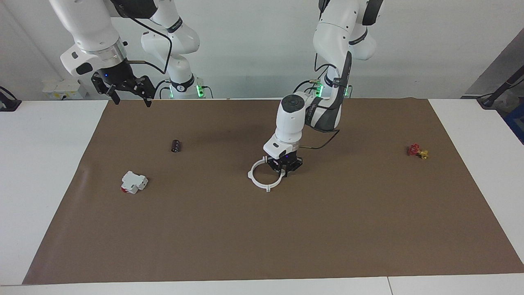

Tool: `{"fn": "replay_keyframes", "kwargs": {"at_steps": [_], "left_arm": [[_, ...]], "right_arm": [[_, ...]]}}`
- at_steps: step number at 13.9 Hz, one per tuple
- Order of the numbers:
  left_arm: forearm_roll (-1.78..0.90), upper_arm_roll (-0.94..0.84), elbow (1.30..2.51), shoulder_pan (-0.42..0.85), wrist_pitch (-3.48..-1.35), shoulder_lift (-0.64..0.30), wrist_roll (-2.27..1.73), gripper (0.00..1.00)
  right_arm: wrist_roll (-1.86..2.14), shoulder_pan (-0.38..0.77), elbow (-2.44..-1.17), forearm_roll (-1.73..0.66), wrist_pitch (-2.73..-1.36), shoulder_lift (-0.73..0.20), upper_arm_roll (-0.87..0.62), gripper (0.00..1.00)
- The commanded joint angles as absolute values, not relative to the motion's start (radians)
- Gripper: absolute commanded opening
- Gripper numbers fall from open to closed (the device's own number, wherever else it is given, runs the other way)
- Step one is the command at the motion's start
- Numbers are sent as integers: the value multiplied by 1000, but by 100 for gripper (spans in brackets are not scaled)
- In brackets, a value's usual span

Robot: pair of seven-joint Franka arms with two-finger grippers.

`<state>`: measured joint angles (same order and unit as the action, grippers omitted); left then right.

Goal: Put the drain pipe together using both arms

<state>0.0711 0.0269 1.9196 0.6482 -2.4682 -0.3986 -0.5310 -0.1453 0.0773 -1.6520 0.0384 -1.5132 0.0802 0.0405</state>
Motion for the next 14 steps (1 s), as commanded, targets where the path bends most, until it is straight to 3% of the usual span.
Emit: {"fn": "replay_keyframes", "kwargs": {"at_steps": [1, 14], "left_arm": [[92, 40, 1959, 667, -2520, -383, -555, 0], [92, 38, 1962, 664, -2523, -383, -575, 0]], "right_arm": [[-121, 77, -1654, 15, -1505, 89, 46, 100], [-121, 77, -1654, 15, -1503, 89, 46, 100]]}}
